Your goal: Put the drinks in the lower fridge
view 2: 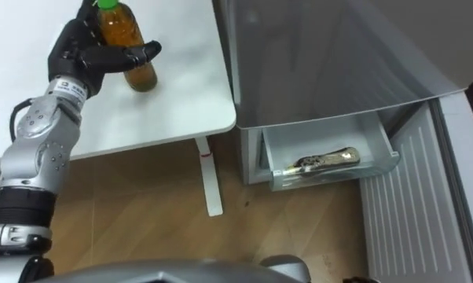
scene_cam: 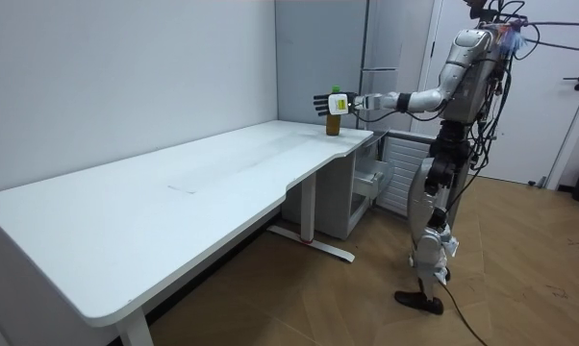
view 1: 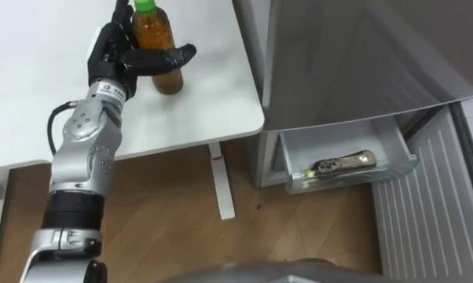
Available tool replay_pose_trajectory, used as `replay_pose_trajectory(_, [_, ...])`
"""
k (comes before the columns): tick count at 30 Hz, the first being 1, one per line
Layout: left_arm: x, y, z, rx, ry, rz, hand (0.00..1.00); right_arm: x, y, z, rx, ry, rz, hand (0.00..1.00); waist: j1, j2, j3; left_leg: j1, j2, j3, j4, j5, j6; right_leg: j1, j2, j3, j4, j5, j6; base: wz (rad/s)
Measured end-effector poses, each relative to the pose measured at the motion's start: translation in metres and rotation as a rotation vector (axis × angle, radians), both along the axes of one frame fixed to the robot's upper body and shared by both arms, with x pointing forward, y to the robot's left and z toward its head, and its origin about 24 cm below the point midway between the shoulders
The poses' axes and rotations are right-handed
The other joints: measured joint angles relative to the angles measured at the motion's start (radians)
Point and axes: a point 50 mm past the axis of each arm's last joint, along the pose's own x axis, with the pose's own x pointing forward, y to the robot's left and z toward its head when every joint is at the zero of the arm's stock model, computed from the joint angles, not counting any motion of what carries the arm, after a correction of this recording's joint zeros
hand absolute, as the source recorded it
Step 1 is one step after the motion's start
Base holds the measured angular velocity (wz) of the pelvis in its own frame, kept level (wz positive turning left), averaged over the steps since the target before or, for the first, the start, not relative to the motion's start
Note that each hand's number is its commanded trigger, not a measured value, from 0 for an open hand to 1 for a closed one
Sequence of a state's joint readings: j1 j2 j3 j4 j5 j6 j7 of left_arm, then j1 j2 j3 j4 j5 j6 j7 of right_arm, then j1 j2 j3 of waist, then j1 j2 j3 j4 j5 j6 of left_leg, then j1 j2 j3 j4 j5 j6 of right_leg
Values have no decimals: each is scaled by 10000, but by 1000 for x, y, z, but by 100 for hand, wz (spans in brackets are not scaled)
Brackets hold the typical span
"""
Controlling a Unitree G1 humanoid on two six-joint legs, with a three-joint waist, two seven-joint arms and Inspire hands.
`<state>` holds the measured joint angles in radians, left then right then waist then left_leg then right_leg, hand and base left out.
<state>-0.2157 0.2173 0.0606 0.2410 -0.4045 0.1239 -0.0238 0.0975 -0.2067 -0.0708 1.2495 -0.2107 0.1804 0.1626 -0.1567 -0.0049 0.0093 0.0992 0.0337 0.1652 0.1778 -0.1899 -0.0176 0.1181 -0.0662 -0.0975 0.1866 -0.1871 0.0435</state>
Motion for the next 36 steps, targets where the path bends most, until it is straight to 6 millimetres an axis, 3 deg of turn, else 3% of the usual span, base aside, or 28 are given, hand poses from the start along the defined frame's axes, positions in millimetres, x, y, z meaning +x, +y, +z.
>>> replay_pose_trajectory(5, [7,-2,8,-542,-258,34,0,0,0,0,-61,129,-43,0,-26,34,-8,16,5,93,-66,1,1,-55,25,128,-11,0,0,-6])
replay_pose_trajectory(16, [10,0,-1,-1127,170,181,0,5,0,0,-183,110,472,0,-69,170,9,-8,13,152,-92,0,0,-159,26,159,-17,0,0,-1])
replay_pose_trajectory(18, [12,-1,1,-1115,88,156,16,5,0,0,-232,175,683,0,-82,205,19,-9,13,154,-102,0,0,-158,26,160,-17,0,0,0])
replay_pose_trajectory(20, [15,-1,4,-1088,28,134,61,5,0,0,-276,253,929,0,-90,236,24,-6,13,154,-104,0,0,-158,26,161,-17,0,0,0])
replay_pose_trajectory(21, [16,-1,4,-1089,54,139,67,5,0,0,-290,272,997,0,-94,243,20,-6,13,155,-104,0,-1,-156,26,161,-16,0,0,0])
replay_pose_trajectory(22, [16,-1,3,-1086,80,149,87,5,0,0,-298,281,1052,0,-114,252,18,-3,13,155,-105,0,-1,-157,26,162,-16,0,0,0])
replay_pose_trajectory(23, [16,0,3,-1081,93,155,100,5,1,0,-293,283,1064,0,-124,253,18,0,13,155,-104,0,0,-159,26,163,-16,0,0,0])
replay_pose_trajectory(36, [15,10,-6,-669,581,387,100,11,2,0,-321,255,1321,0,-304,257,13,-5,12,180,-75,1,0,-177,26,195,-29,-1,1,0])
